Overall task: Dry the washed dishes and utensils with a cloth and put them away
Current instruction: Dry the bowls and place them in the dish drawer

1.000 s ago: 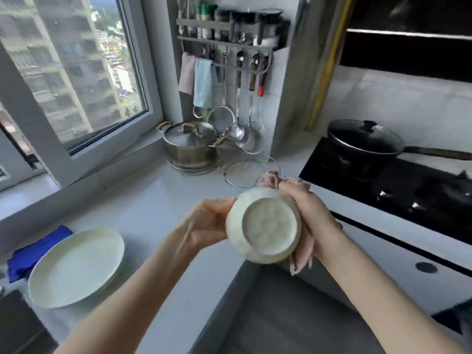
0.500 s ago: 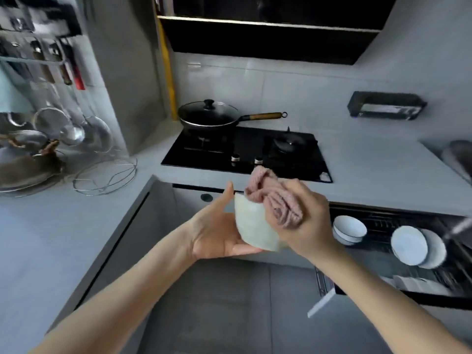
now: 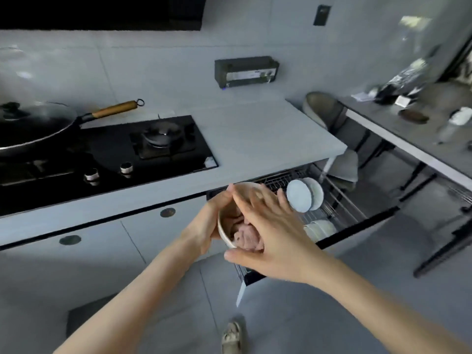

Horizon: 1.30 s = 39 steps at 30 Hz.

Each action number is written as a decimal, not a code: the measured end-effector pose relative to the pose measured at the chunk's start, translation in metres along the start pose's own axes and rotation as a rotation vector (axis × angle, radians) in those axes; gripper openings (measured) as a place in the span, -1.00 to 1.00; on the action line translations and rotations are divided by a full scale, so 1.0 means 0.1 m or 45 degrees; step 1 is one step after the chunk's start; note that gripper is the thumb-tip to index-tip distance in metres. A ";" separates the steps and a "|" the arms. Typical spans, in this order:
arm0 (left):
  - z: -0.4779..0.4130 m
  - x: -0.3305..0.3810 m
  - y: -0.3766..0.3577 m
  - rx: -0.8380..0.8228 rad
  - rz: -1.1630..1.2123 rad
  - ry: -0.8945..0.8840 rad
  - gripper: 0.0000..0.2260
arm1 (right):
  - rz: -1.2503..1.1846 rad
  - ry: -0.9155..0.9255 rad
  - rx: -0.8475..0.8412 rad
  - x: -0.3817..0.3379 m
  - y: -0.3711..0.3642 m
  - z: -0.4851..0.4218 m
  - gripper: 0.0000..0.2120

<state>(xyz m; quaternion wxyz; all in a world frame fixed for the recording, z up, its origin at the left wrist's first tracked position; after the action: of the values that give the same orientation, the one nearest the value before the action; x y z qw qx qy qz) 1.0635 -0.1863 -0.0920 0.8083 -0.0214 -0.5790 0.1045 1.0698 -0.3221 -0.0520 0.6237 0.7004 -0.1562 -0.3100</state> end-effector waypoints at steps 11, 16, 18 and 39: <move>-1.62 0.23 -0.39 -0.042 0.064 -0.023 -0.58 | -0.348 -0.225 -0.055 1.09 -0.26 -0.84 -0.27; -2.17 0.20 -0.36 -0.208 -0.034 0.191 -0.40 | -0.537 0.106 -0.265 1.56 -0.09 -0.88 -0.45; -2.33 0.10 -0.37 -0.200 -0.002 0.248 -0.49 | -0.323 0.279 -0.184 1.85 -0.09 -0.88 -0.44; -4.07 -0.88 -2.06 0.232 0.540 0.380 -0.52 | -2.010 -1.060 -0.761 5.21 -0.84 -1.12 0.00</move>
<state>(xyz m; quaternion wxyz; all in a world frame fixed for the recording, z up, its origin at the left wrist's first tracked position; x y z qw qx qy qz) 1.4485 -0.3692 -0.2753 0.8434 -0.0846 -0.4241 0.3188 1.5213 -0.5361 -0.2553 0.2808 0.2475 0.2394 -0.8958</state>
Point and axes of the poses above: each hand's wrist, its own z-axis away from the middle knuckle, its own y-axis out of the back of the hand, x = y × z, the point moved 3 cm from there along -z, towards the middle knuckle, and after that the axes turned 2 degrees about -x, right-handed, at the moved point
